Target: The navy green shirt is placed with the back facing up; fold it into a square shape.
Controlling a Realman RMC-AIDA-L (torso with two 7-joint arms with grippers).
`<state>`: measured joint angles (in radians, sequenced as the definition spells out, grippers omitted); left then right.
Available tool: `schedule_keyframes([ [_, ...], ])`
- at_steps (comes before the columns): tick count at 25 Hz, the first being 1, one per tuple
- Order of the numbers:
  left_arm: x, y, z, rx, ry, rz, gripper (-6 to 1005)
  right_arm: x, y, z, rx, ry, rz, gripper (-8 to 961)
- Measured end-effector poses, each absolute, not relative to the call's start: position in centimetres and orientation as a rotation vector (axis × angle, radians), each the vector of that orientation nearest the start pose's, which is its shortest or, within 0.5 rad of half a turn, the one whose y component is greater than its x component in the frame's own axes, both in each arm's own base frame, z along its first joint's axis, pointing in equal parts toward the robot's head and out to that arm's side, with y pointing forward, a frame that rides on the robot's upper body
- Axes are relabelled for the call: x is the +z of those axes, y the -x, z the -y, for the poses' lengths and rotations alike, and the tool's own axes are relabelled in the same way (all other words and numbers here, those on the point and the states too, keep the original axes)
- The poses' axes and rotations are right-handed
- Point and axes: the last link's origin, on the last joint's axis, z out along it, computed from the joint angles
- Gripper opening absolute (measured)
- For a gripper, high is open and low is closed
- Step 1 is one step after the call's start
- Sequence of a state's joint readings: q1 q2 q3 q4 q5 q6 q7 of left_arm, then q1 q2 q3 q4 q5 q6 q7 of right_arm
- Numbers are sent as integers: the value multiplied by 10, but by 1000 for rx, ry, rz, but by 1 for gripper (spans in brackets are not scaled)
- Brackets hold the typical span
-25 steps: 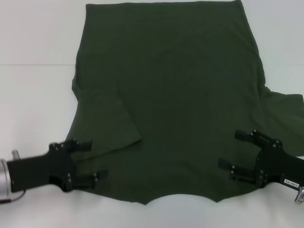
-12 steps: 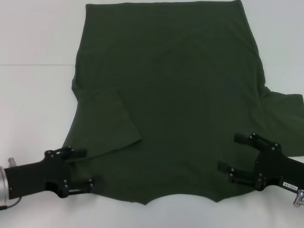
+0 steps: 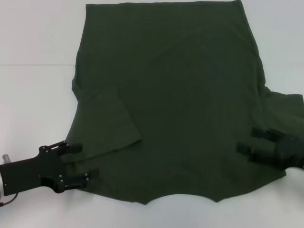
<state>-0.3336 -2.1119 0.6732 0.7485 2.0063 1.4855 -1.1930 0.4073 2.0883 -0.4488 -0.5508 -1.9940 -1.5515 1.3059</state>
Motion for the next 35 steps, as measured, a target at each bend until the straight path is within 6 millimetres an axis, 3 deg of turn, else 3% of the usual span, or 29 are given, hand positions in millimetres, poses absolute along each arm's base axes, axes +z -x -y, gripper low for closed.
schedule_keyframes([
  [4, 5, 317, -288, -537, 2596, 548, 876, 40, -315, -306, 761, 2371, -1215, 941],
  [10, 5, 316, -288, -533, 2607, 539, 876, 93, -308, -319, 638, 2203, -1589, 941],
  [14, 5, 312, -287, -538, 2630, 509, 877, 114, -310, -328, 488, 2052, -1807, 941],
  [18, 3, 309, -288, -511, 2684, 456, 876, 123, -315, -337, 288, 1939, -1885, 942],
  [24, 1, 306, -289, -504, 2707, 434, 877, 132, -318, -351, 89, 1806, -1869, 942],
  [35, 2, 304, -288, -514, 2719, 413, 876, 127, -319, -373, 34, 1737, -1783, 941],
])
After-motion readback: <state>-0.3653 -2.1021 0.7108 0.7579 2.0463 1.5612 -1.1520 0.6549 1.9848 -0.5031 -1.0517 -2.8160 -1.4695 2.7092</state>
